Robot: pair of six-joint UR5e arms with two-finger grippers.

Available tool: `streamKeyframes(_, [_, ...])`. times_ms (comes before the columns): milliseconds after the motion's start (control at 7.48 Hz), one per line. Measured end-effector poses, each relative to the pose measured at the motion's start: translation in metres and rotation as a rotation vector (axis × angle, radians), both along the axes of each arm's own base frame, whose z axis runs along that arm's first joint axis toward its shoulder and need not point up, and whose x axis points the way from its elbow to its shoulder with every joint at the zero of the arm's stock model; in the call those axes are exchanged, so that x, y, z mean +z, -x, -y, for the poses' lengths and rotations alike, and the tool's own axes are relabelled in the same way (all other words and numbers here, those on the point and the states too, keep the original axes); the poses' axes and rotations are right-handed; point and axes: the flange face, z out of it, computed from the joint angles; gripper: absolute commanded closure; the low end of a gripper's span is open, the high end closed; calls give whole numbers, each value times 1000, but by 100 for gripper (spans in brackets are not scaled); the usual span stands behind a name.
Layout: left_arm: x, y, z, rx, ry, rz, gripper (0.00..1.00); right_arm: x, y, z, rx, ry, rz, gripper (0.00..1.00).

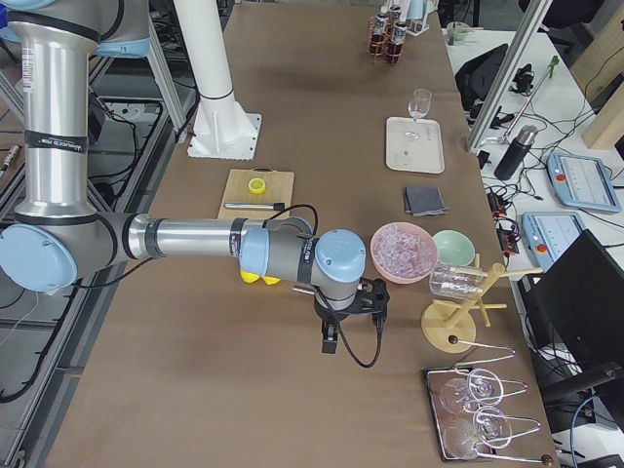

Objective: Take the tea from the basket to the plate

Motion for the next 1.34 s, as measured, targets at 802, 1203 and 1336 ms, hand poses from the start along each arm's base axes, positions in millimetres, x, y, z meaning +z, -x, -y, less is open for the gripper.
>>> streamKeyframes(802, [7,1,5,-5,13,-1,2,0,-3,-1,5,-2,0,0])
streamKeyframes(1203, [4,2,6,-11,12,-2,2,0,-3,-1,6,-2,0,0])
streamKeyframes(1336, [3,2,6,-11,13,-2,2,0,-3,-1,6,-2,0,0])
